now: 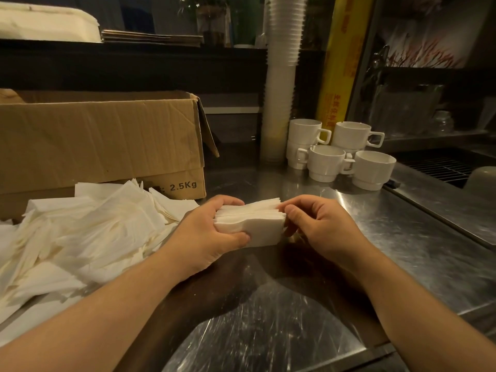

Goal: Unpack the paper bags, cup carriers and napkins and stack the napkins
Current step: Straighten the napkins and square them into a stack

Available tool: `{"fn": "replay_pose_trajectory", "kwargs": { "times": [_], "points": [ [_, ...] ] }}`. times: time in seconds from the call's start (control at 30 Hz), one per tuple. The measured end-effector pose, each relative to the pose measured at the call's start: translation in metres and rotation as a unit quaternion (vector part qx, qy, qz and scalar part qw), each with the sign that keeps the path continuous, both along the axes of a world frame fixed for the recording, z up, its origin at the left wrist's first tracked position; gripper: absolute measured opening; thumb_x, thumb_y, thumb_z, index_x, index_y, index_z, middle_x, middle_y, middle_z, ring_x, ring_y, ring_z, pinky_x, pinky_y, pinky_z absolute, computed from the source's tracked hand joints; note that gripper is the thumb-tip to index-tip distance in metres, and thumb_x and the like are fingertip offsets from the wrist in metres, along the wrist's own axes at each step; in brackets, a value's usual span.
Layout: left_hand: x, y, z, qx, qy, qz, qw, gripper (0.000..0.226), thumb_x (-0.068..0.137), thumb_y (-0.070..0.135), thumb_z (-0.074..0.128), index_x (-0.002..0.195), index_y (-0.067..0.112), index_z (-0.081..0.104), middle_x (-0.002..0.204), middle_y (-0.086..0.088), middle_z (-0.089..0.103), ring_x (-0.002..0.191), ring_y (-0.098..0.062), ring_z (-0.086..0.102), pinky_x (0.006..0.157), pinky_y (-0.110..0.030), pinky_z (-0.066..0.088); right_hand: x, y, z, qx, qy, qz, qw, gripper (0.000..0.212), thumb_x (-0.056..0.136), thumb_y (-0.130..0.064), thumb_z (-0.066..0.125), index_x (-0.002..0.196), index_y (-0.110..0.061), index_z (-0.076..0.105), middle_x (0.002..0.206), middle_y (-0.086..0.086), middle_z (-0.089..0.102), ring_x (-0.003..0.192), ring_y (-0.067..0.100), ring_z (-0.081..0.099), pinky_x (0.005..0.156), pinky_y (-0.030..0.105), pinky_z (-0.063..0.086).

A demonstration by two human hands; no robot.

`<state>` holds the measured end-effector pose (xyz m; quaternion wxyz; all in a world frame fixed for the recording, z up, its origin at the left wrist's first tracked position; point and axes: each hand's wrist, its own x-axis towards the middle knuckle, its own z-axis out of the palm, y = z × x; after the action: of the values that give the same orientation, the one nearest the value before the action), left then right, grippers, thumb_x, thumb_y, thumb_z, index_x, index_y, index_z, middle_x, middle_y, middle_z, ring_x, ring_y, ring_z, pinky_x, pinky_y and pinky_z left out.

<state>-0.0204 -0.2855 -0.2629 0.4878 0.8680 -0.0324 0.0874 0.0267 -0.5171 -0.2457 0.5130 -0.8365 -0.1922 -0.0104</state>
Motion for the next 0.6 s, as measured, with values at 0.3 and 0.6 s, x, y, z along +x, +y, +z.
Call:
{"fn": "replay_pose_trajectory", "kwargs": {
  "times": [0.3,0.6],
  "points": [
    [0.0009,-0.0005,-0.0001,0.019,0.001,0.010,1.000,0.063,0.078,0.024,0.090,0.127,0.043,0.054,0.114,0.022,0.059,0.104,-0.011,0.061,0.083,-0.020,0.059,0.0024,0.0025,-0.0027,-0.026,0.002,0.033,0.999,0.019,0.095,-0.020,0.068,0.111,-0.030,0.073,0.106,-0.016,0.072,0.097,0.005,0.067,0.077,0.015,0.056],
    [0.0018,-0.0002,-0.0014,0.020,-0.002,0.010,1.000,0.062,0.079,0.021,0.089,0.126,0.043,0.055,0.115,0.022,0.061,0.105,-0.010,0.061,0.088,-0.025,0.060,0.0049,0.0056,-0.0052,-0.061,-0.024,0.008,0.998,0.014,0.098,-0.024,0.066,0.112,-0.027,0.068,0.111,-0.010,0.069,0.103,0.007,0.062,0.078,0.015,0.051]
  ]
}}
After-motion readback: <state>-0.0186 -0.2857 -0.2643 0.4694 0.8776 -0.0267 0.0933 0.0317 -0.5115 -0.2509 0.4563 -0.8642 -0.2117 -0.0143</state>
